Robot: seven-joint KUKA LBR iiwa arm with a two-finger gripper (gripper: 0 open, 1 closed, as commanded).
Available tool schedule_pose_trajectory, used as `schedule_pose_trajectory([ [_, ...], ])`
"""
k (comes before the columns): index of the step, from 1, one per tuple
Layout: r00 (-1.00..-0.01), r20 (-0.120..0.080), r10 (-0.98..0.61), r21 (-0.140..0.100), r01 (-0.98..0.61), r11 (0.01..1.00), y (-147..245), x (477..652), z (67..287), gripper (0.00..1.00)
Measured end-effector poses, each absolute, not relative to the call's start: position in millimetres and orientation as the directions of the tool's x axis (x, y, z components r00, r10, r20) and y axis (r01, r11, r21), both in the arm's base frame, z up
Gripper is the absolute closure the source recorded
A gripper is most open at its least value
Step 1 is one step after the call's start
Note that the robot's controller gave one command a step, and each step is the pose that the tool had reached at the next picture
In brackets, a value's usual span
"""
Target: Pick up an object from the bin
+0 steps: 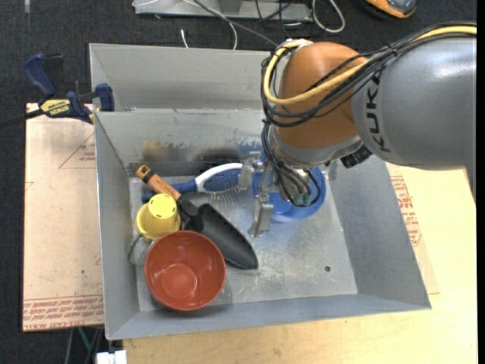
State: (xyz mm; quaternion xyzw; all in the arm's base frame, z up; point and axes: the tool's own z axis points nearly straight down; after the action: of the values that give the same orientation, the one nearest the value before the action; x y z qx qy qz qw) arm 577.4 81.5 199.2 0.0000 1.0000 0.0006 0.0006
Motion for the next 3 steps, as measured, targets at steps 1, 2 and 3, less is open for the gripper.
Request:
schedule_pose_trajectory([
  [1,-0.986,-0.002,0.169,0.003,0.169,0.986,87.7,582.0,92.9,0.0],
  [2,-0.987,-0.007,0.161,0.004,0.161,0.987,100.1,596.6,140.9,0.0],
  [3,-0.965,0.005,0.261,0.002,0.261,0.965,140.8,563.8,97.6,0.0],
])
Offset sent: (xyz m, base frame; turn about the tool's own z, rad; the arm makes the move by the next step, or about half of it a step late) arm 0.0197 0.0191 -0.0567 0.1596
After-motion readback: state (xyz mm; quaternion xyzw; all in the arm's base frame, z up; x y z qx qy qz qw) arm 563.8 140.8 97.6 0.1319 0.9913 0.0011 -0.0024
